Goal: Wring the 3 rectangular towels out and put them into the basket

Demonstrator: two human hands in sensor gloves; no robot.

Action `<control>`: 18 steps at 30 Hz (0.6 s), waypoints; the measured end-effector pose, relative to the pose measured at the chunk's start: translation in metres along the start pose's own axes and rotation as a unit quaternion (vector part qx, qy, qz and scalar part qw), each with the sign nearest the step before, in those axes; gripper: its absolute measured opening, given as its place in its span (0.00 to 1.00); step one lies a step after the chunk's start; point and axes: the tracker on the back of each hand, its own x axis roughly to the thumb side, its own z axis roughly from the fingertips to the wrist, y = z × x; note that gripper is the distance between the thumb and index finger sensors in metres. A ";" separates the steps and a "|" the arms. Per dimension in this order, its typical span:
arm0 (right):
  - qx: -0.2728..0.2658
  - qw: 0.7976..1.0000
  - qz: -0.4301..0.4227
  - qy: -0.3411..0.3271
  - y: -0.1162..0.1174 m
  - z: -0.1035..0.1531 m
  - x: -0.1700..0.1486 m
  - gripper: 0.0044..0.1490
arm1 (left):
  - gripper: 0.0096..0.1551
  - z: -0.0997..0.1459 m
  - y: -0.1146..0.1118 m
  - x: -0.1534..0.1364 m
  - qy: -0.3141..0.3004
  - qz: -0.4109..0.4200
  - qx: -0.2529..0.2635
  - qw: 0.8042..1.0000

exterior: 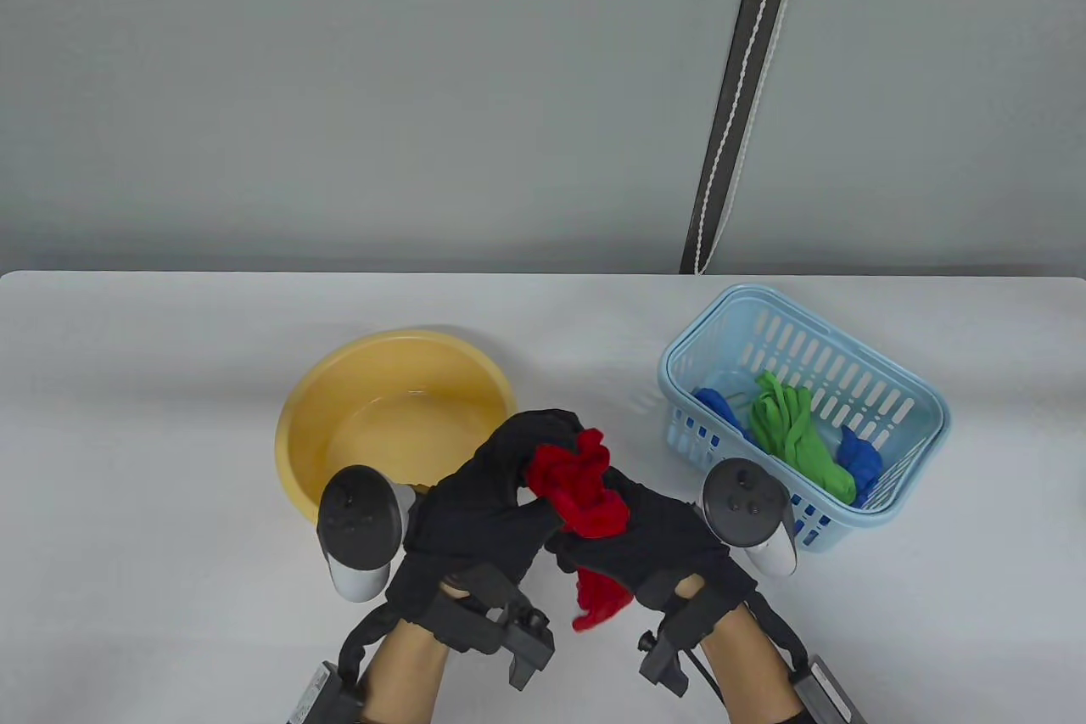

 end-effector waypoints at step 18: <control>-0.167 0.884 0.434 0.045 -0.005 0.014 0.005 0.29 | 0.38 0.065 0.050 -0.070 0.009 -0.156 0.124 0.980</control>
